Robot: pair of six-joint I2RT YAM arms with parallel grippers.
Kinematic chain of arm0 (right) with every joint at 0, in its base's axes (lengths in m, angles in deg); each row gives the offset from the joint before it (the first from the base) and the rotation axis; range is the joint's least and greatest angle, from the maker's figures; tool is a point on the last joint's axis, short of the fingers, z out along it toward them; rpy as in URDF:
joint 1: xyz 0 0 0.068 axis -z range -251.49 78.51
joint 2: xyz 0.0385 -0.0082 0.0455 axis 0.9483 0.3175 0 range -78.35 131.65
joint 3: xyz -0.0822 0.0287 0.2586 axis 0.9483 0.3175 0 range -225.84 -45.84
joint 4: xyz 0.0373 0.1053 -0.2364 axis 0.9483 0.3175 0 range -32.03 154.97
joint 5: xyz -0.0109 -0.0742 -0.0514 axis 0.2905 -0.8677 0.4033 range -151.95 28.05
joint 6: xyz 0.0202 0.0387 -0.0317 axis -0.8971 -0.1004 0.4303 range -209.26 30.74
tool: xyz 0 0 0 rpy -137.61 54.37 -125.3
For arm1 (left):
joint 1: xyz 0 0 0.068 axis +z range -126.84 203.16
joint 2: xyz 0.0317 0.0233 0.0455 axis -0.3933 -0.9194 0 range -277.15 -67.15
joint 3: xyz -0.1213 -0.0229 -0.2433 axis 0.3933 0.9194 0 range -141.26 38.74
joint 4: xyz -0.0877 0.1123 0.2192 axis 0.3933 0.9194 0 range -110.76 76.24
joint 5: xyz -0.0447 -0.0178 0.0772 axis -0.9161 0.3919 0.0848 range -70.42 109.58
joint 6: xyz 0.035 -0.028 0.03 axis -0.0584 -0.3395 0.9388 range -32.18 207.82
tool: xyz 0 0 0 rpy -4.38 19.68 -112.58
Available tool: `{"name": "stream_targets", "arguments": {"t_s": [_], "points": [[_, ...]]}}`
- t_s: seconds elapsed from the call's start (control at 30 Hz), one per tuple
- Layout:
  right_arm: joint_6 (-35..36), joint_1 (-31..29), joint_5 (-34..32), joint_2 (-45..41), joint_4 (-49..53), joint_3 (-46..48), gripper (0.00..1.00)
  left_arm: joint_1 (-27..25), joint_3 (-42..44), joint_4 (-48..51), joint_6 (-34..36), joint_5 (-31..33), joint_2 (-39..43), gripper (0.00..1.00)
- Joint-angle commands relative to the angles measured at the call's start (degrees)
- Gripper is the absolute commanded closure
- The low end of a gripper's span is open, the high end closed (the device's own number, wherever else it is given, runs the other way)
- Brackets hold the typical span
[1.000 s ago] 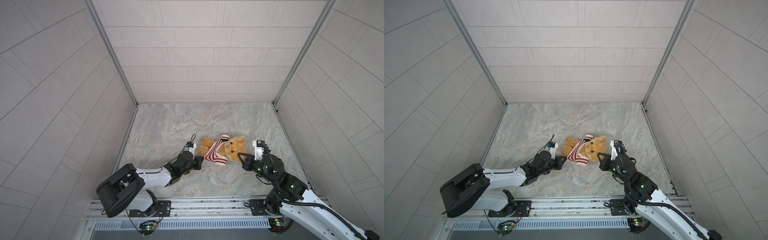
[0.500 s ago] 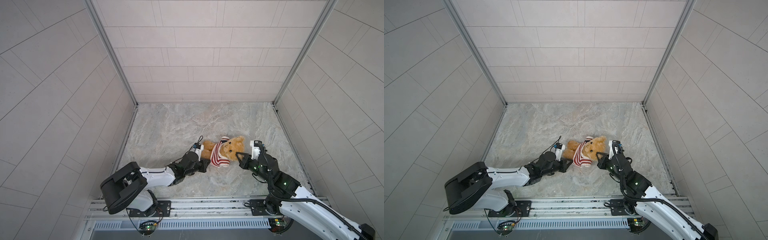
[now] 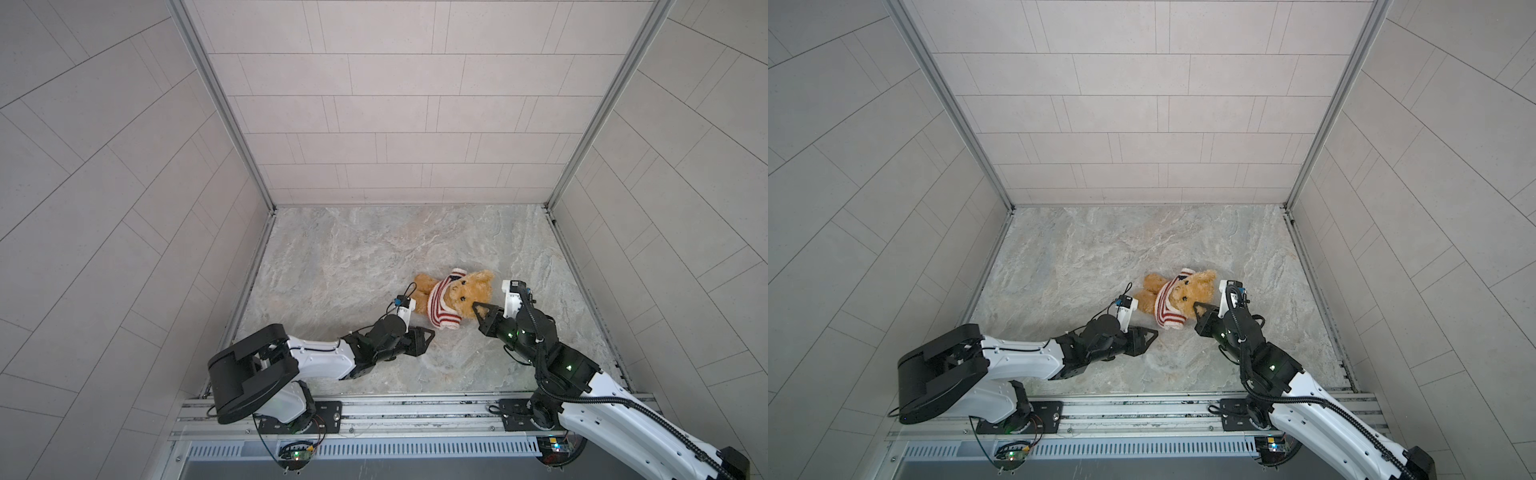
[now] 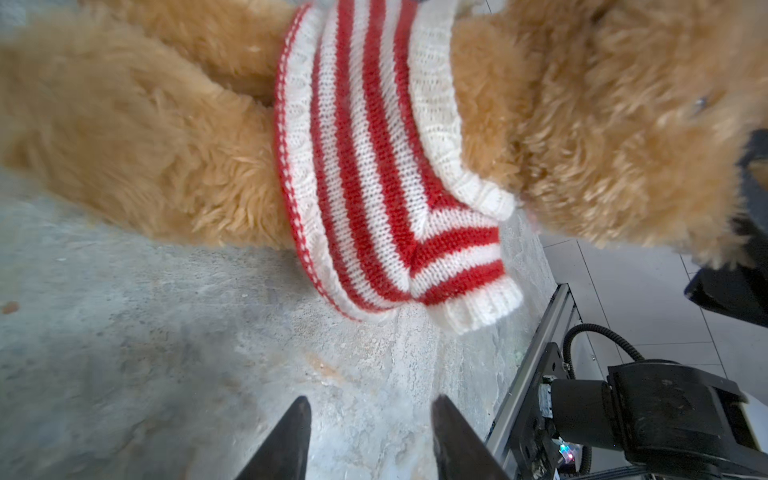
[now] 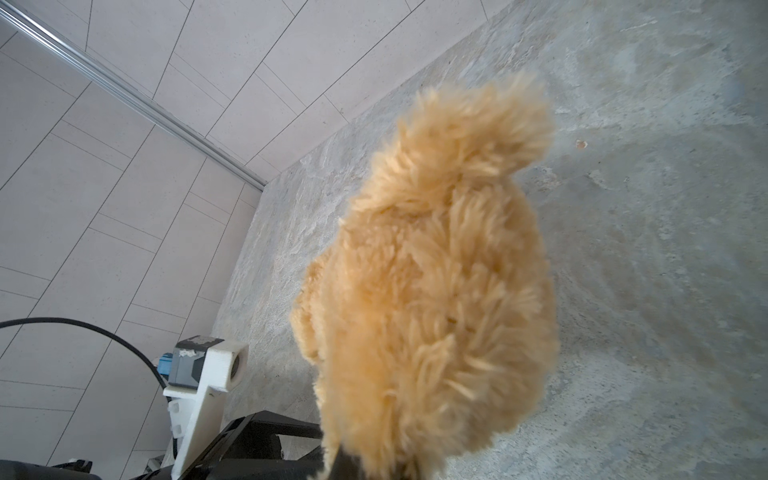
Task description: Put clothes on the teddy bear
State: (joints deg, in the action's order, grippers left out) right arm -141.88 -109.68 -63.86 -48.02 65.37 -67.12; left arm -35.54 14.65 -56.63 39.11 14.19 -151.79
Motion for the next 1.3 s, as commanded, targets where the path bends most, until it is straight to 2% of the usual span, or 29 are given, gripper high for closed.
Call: {"name": "stream_targets", "arguments": {"t_s": [0.0,0.23,0.5,0.57,0.67,0.8,1.27], "points": [[-1.2,0.2,-1.3,-0.7,-2.7,-0.3,1.0,-0.1,-1.4,-4.5,-1.4,0.6,-4.0,0.53],[-1.2,0.2,-1.2,-0.9,-2.3,-0.5,1.0,0.6,-4.2,-11.7,-2.3,-0.4,-10.3,0.57],[-1.3,0.2,-1.3,-1.1,-2.3,-0.5,1.0,1.1,-6.8,-12.3,-3.2,-0.2,-13.8,0.61],[-1.3,0.2,-1.3,-1.2,-2.3,-0.5,1.0,1.6,-6.9,-13.4,-4.3,0.0,-15.2,0.67],[-1.1,0.2,-1.3,-1.4,-1.9,-0.9,1.0,2.0,-6.7,-16.6,-5.8,-0.8,-17.1,0.86],[-0.8,0.2,-1.8,-2.0,-1.0,-1.3,1.0,2.1,-5.3,-17.2,-6.3,-0.2,-17.2,0.99],[1.8,1.4,-2.7,-4.8,4.3,-4.4,1.0,6.4,5.4,-14.1,-5.0,1.9,-10.8,1.0]]}}
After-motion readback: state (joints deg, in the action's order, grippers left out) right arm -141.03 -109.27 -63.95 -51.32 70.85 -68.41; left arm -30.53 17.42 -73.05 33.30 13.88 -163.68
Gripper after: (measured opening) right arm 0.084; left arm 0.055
